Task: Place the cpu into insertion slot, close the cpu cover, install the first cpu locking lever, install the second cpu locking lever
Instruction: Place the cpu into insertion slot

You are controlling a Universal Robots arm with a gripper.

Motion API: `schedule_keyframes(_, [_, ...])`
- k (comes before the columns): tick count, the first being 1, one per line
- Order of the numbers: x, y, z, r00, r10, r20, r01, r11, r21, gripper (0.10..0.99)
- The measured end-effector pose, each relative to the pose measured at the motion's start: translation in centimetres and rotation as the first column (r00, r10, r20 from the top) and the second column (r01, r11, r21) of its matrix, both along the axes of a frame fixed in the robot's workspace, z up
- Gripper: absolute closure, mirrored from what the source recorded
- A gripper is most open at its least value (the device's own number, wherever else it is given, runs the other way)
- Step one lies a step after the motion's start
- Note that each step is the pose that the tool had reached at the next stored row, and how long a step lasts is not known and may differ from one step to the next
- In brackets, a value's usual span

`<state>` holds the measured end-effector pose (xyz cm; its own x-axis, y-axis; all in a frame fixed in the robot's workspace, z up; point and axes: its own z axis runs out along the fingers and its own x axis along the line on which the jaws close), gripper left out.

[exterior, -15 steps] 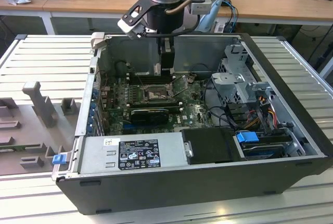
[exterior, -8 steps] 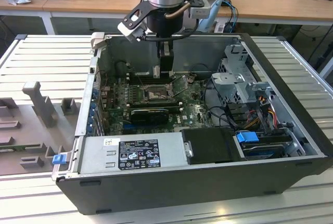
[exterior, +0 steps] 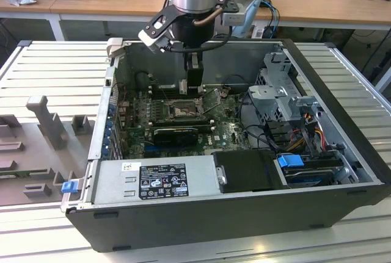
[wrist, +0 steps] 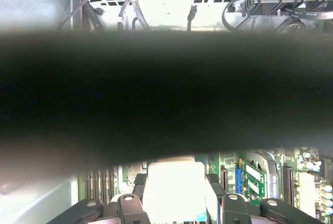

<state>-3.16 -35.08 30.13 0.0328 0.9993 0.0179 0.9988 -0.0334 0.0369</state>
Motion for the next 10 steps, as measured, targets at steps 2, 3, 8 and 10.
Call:
schedule_keyframes(2, [0.00, 0.00, -0.16, 1.0000, 0.000, -0.0009, 0.000, 1.0000, 0.000, 0.557])
schedule_keyframes(3, [0.00, 0.00, -0.26, 1.0000, 0.000, -0.0011, 0.000, 1.0000, 0.000, 0.557])
schedule_keyframes(8, [0.00, 0.00, -0.69, 1.0000, 0.000, -0.0017, 0.000, 1.0000, 0.000, 0.557])
schedule_keyframes(10, [0.00, -0.01, -0.96, 1.0000, 0.000, 0.0006, 0.000, 1.0000, 0.000, 0.557])
